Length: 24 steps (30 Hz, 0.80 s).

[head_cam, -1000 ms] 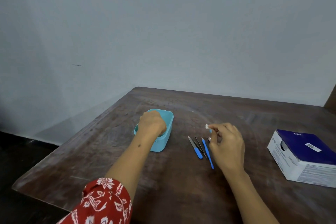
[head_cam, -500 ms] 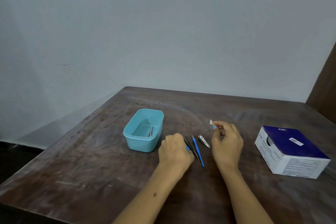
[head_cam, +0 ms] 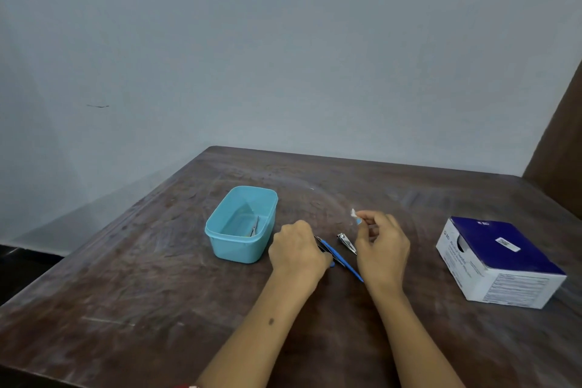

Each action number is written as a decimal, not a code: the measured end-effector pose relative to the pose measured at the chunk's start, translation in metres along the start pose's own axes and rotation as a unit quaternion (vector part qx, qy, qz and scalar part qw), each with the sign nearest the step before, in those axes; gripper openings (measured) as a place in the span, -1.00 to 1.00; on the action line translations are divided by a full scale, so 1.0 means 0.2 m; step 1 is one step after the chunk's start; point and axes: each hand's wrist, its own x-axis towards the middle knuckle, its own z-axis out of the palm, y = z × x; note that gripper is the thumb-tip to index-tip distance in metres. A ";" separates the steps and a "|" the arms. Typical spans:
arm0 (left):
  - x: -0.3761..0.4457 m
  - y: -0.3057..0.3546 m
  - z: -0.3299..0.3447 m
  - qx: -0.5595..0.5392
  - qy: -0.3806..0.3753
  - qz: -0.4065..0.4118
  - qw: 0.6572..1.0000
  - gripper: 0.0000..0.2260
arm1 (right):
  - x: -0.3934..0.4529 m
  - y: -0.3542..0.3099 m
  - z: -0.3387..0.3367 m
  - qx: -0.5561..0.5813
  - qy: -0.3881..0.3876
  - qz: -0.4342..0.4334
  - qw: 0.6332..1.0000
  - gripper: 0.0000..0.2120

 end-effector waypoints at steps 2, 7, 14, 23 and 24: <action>0.02 0.00 -0.01 -0.003 -0.011 -0.013 1.000 -0.59 | 0.00 0.00 0.00 -0.003 -0.002 0.000 1.000 -0.80; 0.07 0.00 -0.01 -0.014 -0.011 -0.025 1.000 -0.71 | 0.00 -0.01 0.02 -0.006 -0.006 0.008 1.000 -0.81; 0.10 0.00 -0.02 -0.022 -0.005 -0.027 0.999 -0.74 | 0.01 -0.01 0.03 -0.011 -0.005 0.005 1.000 -0.82; 0.12 0.00 -0.03 0.013 -0.046 -0.016 0.999 -0.79 | 0.01 -0.02 0.02 0.000 -0.006 0.013 1.000 -0.81; 0.12 0.00 -0.03 0.028 -0.053 -0.011 0.998 -0.78 | 0.01 -0.02 0.02 0.001 -0.005 0.014 1.000 -0.80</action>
